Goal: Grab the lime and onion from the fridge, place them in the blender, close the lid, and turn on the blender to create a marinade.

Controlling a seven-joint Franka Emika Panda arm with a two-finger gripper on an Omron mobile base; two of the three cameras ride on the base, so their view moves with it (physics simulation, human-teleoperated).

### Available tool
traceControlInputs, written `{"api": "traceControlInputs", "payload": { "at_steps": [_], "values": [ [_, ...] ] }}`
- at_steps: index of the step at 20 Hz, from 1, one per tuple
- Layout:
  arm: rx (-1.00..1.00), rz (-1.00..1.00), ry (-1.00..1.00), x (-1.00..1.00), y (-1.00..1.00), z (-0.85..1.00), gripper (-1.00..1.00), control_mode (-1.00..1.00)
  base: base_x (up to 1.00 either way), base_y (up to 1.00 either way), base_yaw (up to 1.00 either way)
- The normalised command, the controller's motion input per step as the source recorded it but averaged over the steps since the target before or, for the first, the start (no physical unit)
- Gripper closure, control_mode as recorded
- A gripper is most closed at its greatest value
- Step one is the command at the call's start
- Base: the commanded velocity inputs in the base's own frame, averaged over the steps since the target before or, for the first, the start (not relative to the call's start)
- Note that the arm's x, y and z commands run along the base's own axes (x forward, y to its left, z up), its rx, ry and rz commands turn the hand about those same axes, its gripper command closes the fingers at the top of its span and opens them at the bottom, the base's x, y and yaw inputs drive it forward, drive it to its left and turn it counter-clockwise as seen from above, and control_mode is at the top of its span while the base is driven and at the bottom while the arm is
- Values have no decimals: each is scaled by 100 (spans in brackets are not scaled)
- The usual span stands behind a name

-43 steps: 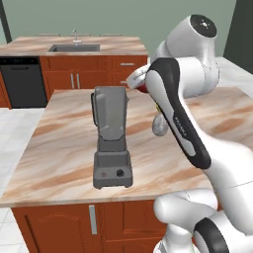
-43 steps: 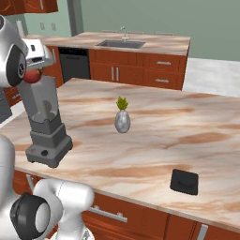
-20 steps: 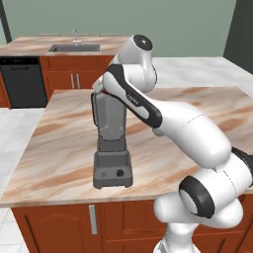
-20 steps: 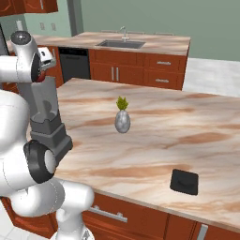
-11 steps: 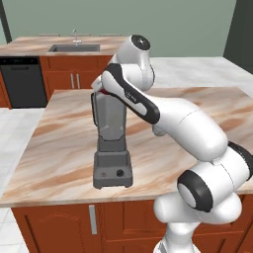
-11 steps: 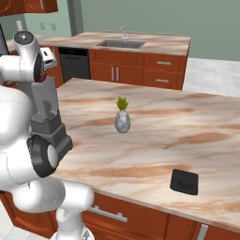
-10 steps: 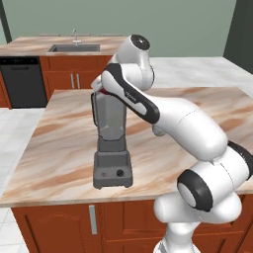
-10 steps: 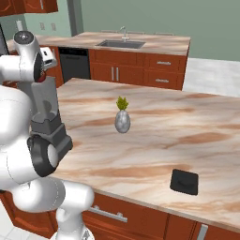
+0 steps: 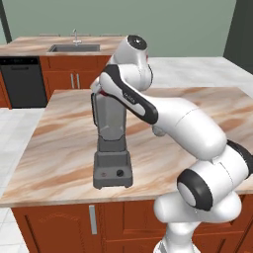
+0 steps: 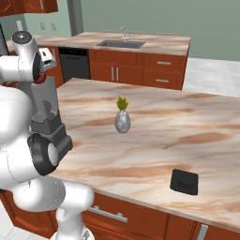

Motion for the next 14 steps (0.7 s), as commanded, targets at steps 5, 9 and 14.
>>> {"api": "traceControlInputs", "payload": {
  "at_steps": [5, 9, 14],
  "values": [
    [-4, 0, 0, 0, 0, -32, -100, -100, 0, 0, 0],
    [0, 0, 0, 0, -4, -9, -100, -100, 0, 0, 0],
    [0, 0, 0, -20, -18, 2, -100, -100, 0, 0, 0]
  ]
}}
